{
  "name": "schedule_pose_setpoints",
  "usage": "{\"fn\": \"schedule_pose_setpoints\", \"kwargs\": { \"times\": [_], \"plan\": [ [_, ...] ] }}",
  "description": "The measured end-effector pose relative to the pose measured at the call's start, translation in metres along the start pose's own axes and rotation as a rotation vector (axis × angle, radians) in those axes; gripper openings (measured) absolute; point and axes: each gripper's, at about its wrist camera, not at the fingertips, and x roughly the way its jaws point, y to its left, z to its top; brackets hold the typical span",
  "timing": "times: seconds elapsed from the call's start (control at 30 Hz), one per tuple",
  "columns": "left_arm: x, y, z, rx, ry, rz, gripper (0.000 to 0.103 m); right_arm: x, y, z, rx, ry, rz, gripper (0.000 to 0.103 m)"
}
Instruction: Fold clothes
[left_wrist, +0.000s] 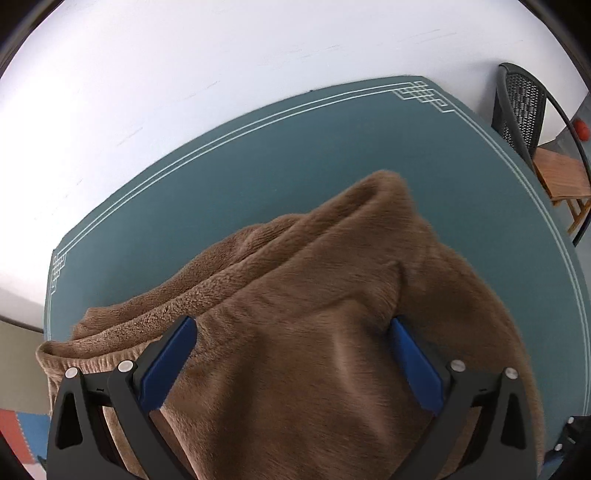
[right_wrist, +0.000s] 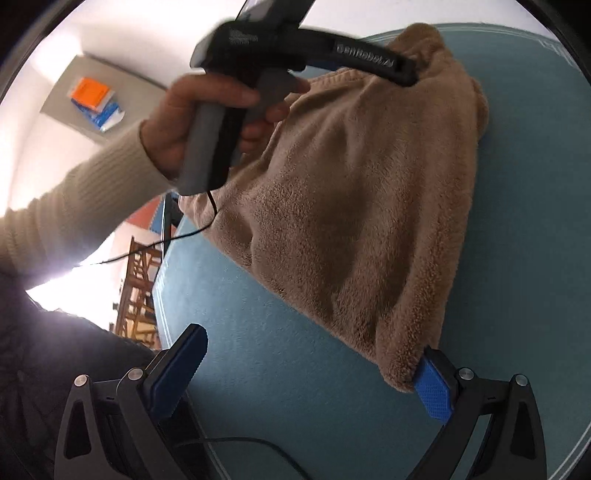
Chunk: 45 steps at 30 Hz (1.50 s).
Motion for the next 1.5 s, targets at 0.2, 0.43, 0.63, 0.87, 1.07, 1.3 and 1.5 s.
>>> {"fn": "schedule_pose_setpoints", "kwargs": {
  "times": [0.2,0.43,0.63,0.87,1.07,1.3,1.5],
  "plan": [
    [0.008,0.008,0.003,-0.039,0.018,-0.036,0.103,0.014,0.011,0.001,-0.007,-0.001,-0.076,0.103],
    [-0.008,0.013,0.008,-0.111,0.034,-0.079,0.103,-0.008,0.002,-0.021,0.229,-0.21,-0.054,0.103],
    [-0.045,0.031,-0.019,-0.194,0.01,-0.202,0.103,-0.034,-0.01,-0.049,0.475,-0.43,-0.013,0.103],
    [-0.06,0.046,-0.072,-0.245,0.034,-0.224,0.103,-0.042,-0.014,-0.086,0.671,-0.444,0.022,0.103],
    [-0.072,0.068,-0.097,-0.32,0.055,-0.224,0.103,-0.024,-0.024,-0.072,0.726,-0.513,-0.025,0.103],
    [-0.085,0.086,-0.101,-0.373,0.051,-0.224,0.103,-0.006,-0.023,-0.033,0.742,-0.592,-0.036,0.103],
    [-0.091,0.089,-0.095,-0.384,0.046,-0.228,0.103,-0.008,-0.034,-0.023,0.792,-0.654,-0.03,0.099]
  ]
}}
